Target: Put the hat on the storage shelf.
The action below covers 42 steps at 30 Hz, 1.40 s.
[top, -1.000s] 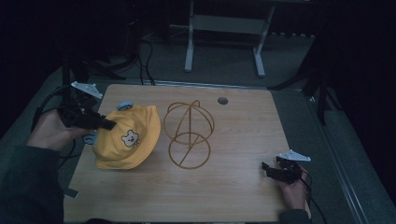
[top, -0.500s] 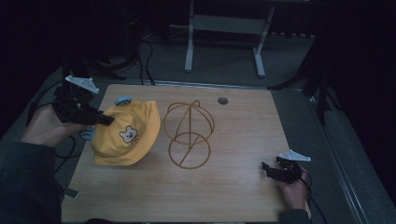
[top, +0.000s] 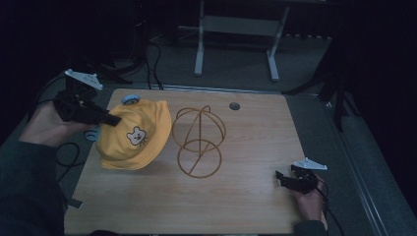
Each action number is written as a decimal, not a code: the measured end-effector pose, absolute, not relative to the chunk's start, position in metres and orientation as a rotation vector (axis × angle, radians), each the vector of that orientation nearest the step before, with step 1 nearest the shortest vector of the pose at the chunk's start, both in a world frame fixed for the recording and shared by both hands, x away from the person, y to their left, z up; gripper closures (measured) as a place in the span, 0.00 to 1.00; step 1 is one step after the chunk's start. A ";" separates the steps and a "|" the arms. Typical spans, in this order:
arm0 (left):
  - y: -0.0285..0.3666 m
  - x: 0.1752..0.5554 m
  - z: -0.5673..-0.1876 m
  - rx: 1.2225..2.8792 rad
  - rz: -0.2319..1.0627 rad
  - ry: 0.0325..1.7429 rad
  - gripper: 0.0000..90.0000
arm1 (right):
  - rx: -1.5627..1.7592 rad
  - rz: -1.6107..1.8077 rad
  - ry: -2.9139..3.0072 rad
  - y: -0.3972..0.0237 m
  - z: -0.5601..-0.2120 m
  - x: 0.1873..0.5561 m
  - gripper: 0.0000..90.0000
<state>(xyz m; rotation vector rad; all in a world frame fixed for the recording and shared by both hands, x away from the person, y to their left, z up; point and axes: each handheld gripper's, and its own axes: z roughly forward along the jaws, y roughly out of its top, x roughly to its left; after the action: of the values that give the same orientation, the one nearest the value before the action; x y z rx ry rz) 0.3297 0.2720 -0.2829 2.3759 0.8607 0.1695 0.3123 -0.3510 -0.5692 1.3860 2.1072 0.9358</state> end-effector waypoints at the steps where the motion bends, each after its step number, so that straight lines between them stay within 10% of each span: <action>1: 0.272 0.330 -0.282 2.377 0.170 0.860 0.90 | 1.386 0.936 2.107 -0.351 -0.569 0.312 0.30; 42: 0.250 0.348 -0.248 2.386 0.160 0.744 0.90 | 1.387 0.938 2.107 -0.351 -0.569 0.312 0.30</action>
<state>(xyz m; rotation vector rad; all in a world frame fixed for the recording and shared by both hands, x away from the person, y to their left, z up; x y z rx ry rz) 0.3485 0.2501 -0.2485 2.3855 0.7436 0.1605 0.3123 -0.3509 -0.5692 1.3873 2.1067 0.9378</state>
